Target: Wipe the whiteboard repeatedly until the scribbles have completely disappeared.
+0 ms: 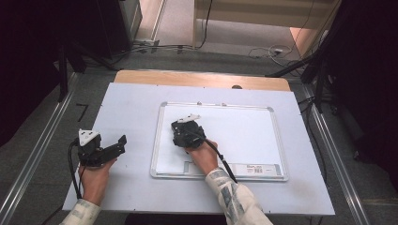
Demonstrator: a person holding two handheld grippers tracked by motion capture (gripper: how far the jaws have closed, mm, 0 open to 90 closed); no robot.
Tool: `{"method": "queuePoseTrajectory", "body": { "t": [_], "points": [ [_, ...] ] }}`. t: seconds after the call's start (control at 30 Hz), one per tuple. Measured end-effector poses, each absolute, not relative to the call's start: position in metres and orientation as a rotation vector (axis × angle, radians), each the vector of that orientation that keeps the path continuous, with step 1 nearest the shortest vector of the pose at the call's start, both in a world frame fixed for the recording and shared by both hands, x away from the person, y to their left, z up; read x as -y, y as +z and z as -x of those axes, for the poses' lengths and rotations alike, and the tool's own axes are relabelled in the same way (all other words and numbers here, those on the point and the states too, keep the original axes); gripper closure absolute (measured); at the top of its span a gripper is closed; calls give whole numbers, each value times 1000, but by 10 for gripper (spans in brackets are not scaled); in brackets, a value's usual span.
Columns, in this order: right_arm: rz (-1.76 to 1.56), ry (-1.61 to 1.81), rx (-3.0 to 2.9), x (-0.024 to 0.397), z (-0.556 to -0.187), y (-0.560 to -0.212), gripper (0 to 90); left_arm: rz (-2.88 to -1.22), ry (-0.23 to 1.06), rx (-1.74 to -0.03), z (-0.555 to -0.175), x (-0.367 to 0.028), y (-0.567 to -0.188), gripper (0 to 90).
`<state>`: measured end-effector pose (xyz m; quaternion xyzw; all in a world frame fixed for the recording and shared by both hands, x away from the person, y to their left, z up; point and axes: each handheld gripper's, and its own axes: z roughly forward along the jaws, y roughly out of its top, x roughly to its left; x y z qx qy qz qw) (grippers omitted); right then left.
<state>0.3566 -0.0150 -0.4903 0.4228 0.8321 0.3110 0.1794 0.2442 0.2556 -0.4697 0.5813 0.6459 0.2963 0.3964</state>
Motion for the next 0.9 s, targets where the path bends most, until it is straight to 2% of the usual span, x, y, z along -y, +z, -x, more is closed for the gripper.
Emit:
{"method": "queuePoseTrajectory", "body": {
  "t": [0.6, 0.9],
  "points": [
    [-1105, 802, -2305, 9, -352, -489, 380, -1463, 749, -1645, -244, -257, -470, 103],
    [-1116, 933, -2268, 22, -352, -445, 380, -1469, 753, -1638, -244, -253, -469, 103]
  ]
}}
